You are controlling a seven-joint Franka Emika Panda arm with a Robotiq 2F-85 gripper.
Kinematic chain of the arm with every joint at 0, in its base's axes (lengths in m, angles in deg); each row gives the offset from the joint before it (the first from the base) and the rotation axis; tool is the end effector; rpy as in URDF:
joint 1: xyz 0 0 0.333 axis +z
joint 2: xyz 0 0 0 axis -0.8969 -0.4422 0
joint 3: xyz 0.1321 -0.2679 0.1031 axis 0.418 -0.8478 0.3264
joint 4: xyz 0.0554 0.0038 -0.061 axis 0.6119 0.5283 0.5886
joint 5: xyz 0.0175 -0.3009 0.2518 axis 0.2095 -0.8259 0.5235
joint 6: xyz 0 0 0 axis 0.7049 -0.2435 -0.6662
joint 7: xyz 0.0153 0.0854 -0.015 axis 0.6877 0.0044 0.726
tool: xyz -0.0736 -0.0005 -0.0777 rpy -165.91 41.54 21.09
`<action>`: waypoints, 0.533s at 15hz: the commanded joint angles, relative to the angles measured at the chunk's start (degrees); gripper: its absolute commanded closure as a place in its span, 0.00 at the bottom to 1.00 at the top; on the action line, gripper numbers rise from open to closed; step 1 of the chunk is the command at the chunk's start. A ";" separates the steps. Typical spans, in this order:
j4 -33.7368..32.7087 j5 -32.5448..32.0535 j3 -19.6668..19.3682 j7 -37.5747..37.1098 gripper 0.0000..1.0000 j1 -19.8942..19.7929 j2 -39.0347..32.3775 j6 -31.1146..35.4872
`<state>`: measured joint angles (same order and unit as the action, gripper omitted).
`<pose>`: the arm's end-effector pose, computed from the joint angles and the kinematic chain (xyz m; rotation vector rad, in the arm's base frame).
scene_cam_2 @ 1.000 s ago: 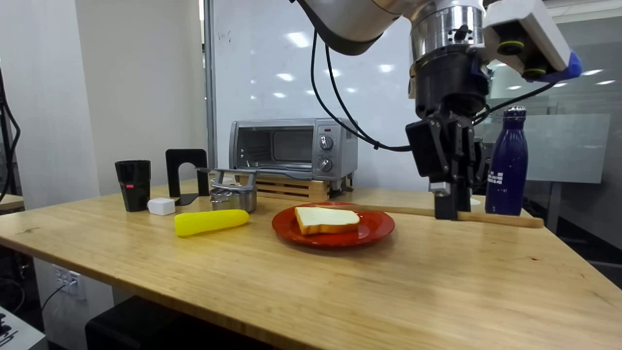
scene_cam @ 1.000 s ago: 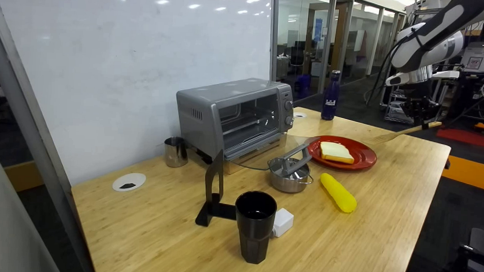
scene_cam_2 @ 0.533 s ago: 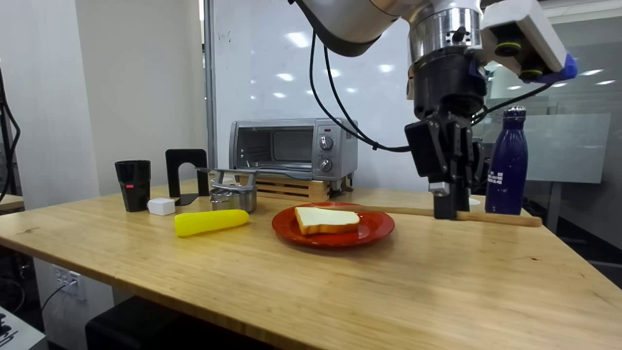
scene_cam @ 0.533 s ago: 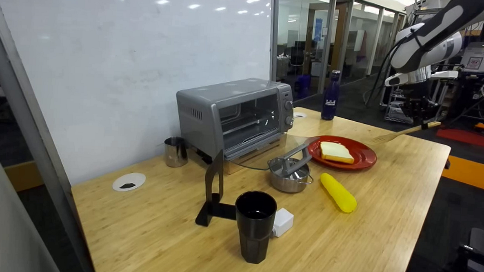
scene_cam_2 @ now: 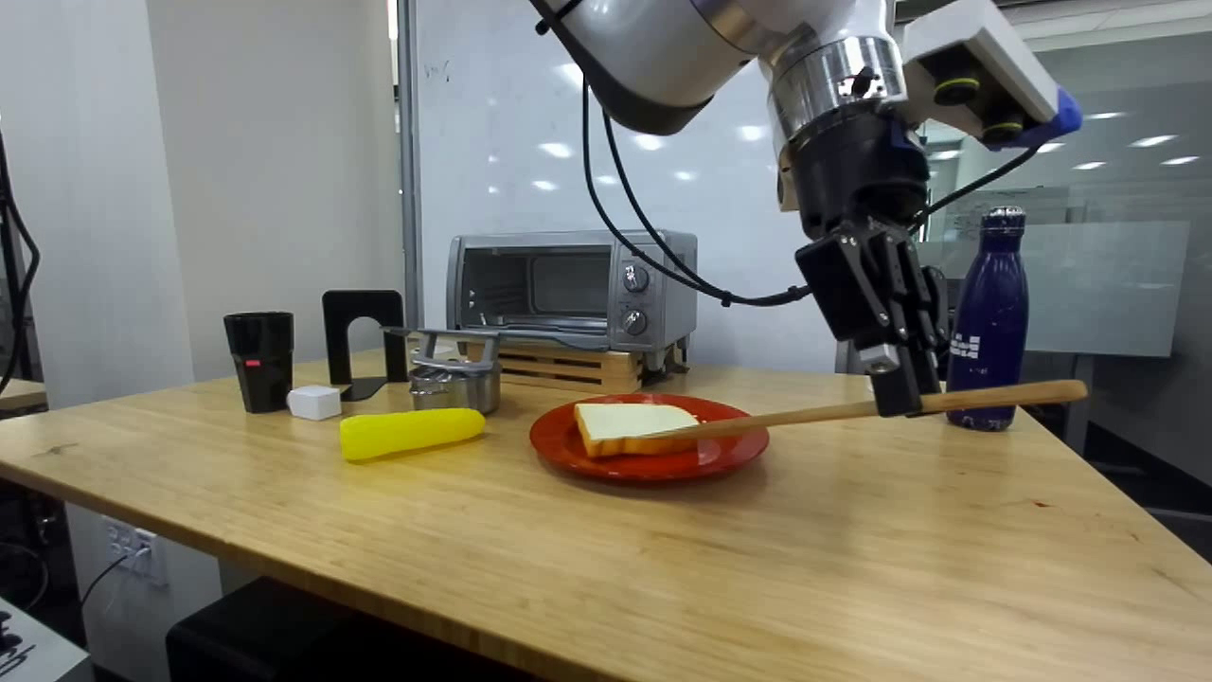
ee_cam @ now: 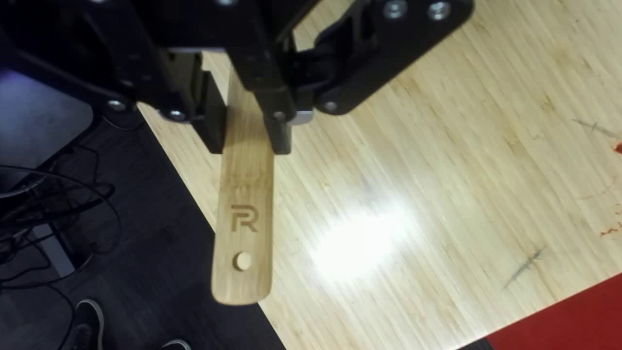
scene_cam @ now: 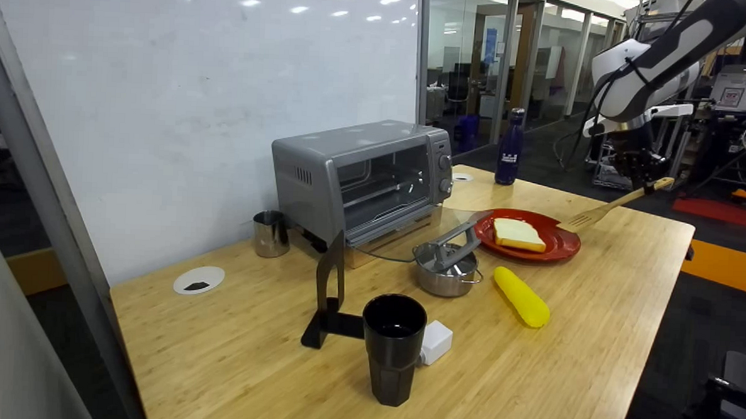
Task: Open the oven, use the spatula to put the slice of bread in the oven, the close the oven
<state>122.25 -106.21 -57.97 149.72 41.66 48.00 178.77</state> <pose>0.4646 -0.4177 0.3154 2.5872 1.5228 -0.6976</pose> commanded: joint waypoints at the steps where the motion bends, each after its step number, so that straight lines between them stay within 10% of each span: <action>1: 0.76 -4.09 0.74 -4.33 0.93 0.62 -0.04 3.19; 8: 0.34 -7.27 1.78 -8.01 0.93 1.24 -0.56 3.91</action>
<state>122.33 -111.71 -56.65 143.47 42.88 47.89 181.18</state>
